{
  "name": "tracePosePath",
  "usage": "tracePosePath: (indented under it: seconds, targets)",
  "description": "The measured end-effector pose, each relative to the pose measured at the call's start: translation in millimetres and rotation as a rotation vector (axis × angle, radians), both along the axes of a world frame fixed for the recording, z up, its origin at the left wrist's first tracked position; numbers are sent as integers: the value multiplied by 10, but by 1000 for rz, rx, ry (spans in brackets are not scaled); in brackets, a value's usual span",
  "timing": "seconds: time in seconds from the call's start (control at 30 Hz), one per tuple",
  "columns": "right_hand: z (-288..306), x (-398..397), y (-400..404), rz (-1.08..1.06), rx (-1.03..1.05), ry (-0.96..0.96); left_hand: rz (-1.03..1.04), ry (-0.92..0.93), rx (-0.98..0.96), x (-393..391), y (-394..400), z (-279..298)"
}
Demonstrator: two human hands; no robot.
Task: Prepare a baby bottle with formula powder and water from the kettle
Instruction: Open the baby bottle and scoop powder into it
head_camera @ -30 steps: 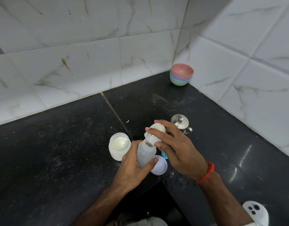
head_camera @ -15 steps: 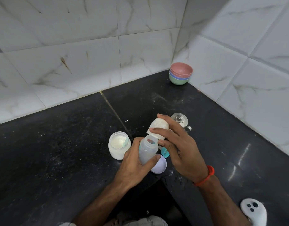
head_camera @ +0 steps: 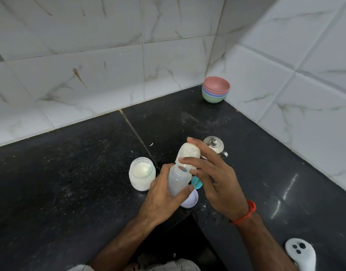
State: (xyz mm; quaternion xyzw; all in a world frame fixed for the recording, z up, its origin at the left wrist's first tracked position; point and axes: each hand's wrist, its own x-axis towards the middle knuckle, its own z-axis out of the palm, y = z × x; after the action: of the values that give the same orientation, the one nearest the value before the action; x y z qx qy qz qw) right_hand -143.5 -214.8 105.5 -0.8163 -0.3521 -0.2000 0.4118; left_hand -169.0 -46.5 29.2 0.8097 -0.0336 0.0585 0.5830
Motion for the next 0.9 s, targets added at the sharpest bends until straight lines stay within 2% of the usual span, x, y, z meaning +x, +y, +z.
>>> tracePosePath:
  seconds: [0.63,0.83,0.9]
  targets:
    - [-27,-15,12,18,27,-10,20,38,7,-1,-28,10]
    - [-45,-22,25,29,70,52,12,49,-3,0,-24,28]
    - [-17,-32,33,25,104,131,5,56,-11,-5,-20,20]
